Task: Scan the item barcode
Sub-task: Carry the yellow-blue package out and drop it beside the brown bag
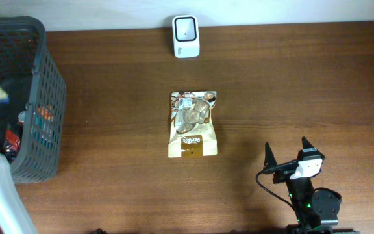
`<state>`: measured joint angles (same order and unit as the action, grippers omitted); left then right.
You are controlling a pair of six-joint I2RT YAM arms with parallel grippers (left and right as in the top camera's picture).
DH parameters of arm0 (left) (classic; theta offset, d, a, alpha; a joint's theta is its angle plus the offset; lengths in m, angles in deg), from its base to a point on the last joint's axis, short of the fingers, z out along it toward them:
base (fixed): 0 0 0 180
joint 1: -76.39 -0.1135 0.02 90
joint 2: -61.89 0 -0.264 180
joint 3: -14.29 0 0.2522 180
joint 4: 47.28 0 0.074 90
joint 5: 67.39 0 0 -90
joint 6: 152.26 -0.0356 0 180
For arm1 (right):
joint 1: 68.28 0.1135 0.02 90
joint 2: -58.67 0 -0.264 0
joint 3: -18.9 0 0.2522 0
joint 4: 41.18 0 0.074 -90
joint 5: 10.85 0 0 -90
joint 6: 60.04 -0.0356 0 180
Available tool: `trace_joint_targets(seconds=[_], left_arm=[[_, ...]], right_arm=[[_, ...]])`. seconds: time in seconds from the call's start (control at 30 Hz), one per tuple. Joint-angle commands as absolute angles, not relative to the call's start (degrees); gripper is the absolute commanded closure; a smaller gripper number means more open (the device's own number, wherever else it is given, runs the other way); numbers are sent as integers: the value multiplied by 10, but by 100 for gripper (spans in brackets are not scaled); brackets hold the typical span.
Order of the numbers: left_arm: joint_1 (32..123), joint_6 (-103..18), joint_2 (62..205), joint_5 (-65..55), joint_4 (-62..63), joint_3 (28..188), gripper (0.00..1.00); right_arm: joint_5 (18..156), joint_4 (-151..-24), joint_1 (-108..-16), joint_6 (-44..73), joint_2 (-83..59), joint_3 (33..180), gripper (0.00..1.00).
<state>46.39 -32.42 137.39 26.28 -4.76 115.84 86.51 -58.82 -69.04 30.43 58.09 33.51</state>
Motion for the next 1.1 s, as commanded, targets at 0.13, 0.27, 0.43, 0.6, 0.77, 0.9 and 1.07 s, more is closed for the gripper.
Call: trace_joint_targets(seconds=[0.13, 0.27, 0.43, 0.6, 0.77, 0.9, 1.07], left_arm=[[577, -323, 1223, 89, -76, 1163, 100], [680, -323, 1208, 25, -44, 1163, 100], [823, -339, 1267, 20, 62, 1163, 100], [926, -429, 1382, 27, 140, 1163, 100], [987, -429, 1515, 182, 187, 1163, 100], [1011, -429, 1604, 285, 191, 1163, 100], [1020, -428, 1675, 357, 187, 1163, 100]], right_arm=[[862, -589, -690, 304, 585, 330, 2], [862, -589, -690, 304, 585, 330, 2], [862, -589, -690, 304, 585, 330, 2], [862, -589, -690, 304, 585, 330, 2], [862, -589, -690, 304, 585, 330, 1], [862, -589, -690, 304, 585, 330, 2], [862, -589, -690, 304, 585, 330, 2]])
